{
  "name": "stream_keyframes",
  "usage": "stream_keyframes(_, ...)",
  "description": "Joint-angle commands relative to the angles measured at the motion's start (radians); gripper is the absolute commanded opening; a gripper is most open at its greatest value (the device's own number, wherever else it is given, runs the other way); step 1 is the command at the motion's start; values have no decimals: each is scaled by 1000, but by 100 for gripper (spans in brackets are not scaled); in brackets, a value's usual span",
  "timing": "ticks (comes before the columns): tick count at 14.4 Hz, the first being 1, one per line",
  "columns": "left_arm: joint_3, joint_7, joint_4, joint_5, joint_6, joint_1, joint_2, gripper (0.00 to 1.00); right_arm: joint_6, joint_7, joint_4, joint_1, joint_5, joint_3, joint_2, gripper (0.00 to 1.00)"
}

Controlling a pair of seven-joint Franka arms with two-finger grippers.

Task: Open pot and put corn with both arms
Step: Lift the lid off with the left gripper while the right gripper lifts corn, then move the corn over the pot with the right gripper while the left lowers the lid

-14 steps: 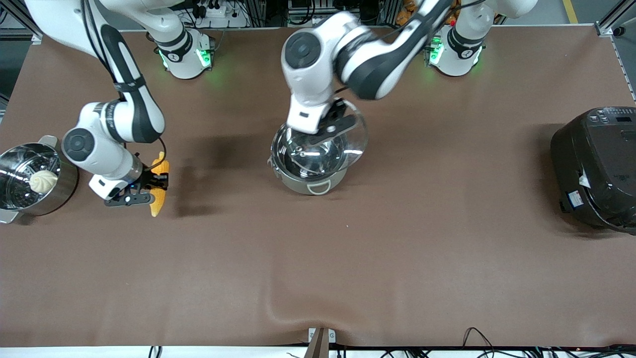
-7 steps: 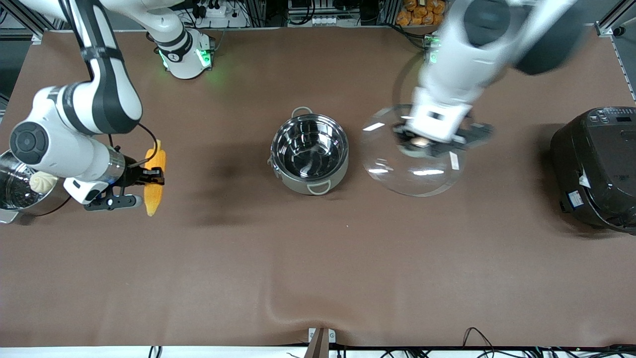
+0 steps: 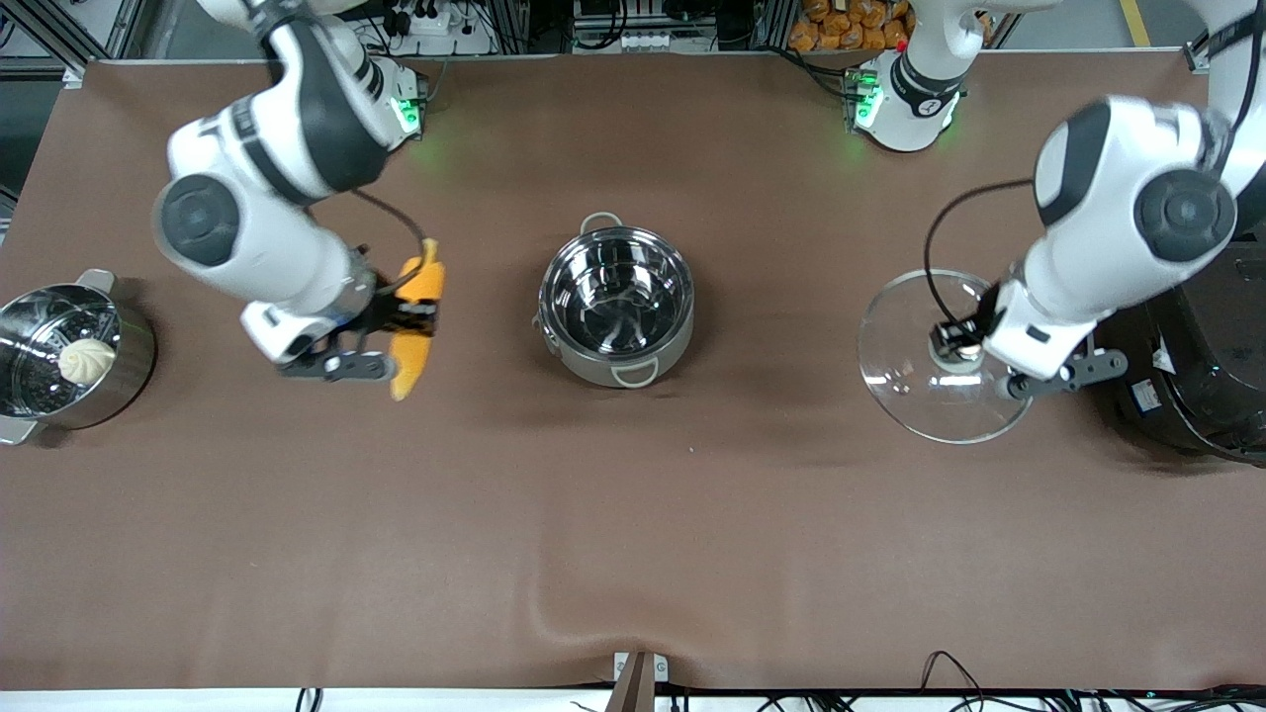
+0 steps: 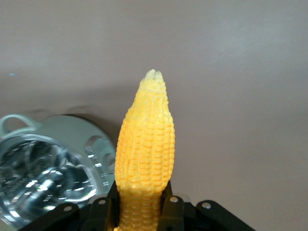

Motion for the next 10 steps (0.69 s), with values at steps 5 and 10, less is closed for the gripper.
stream_keyframes(5,-18,141,-345,0,270,116,-65,0,148,375,10,240,-148,46,63,16)
stream_keyframes(10,-21,141,-528,3,549,110,-52,0,219,488,7,351,-210,44,139,16)
